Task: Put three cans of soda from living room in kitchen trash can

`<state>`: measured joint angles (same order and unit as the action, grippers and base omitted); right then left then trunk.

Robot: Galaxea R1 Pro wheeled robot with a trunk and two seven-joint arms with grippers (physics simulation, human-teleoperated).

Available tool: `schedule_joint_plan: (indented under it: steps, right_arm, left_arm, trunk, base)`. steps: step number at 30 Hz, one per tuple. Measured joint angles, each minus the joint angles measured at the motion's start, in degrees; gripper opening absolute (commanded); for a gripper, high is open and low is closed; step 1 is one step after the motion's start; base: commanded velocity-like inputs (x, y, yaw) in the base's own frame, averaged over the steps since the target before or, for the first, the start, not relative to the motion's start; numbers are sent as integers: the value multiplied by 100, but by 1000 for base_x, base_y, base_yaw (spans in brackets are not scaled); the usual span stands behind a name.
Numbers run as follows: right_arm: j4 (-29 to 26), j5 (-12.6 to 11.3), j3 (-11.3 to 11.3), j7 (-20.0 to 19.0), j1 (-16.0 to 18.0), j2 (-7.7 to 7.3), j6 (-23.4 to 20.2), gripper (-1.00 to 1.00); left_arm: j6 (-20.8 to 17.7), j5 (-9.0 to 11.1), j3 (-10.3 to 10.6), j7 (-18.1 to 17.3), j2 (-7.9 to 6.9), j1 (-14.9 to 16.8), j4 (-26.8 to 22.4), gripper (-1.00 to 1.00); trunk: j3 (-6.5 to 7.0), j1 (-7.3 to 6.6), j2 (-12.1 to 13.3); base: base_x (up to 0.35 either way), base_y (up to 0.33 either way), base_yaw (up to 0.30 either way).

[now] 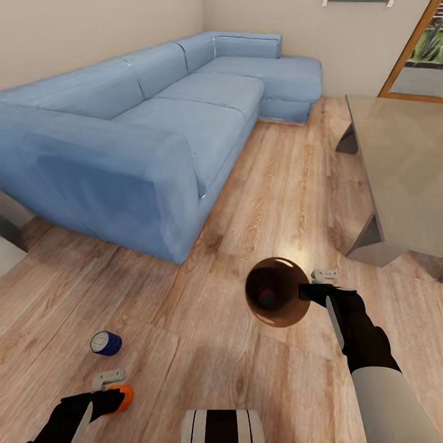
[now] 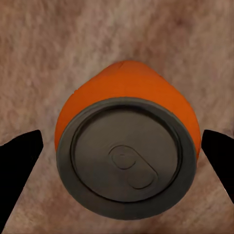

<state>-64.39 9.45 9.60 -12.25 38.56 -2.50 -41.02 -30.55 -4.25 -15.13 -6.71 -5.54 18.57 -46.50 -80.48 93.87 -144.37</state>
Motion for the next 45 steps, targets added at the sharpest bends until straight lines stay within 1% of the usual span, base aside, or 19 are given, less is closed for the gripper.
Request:
schedule_joint_plan:
  steps: [4, 8, 15, 45]
  right_arm:
    - [-1, -47, -108, 0, -2, -4, 0, -100]
    - [0, -5, -134, 9, -7, -5, 8, -100]
    - [-1, -15, -141, 8, -8, -5, 7, -100]
    - [8, -27, -149, 8, -8, 28, 6, -100]
  left_arm:
    - [2, 6, 4, -5, -6, -2, 1, -100]
    - [-2, 10, 1, 0, -8, 1, 1, -100]
    - [2, 4, 1, 7, -2, 5, 1, -100]
    - [-32, -20, 20, -1, 3, 6, 5, -100]
  trunk:
    - [0, 0, 0]
    - [0, 0, 0]
    - [0, 0, 0]
    - [664, -78, 40]
  base:
    - [0, 0, 0]
    - [0, 0, 0]
    - [0, 0, 0]
    - [0, 0, 0]
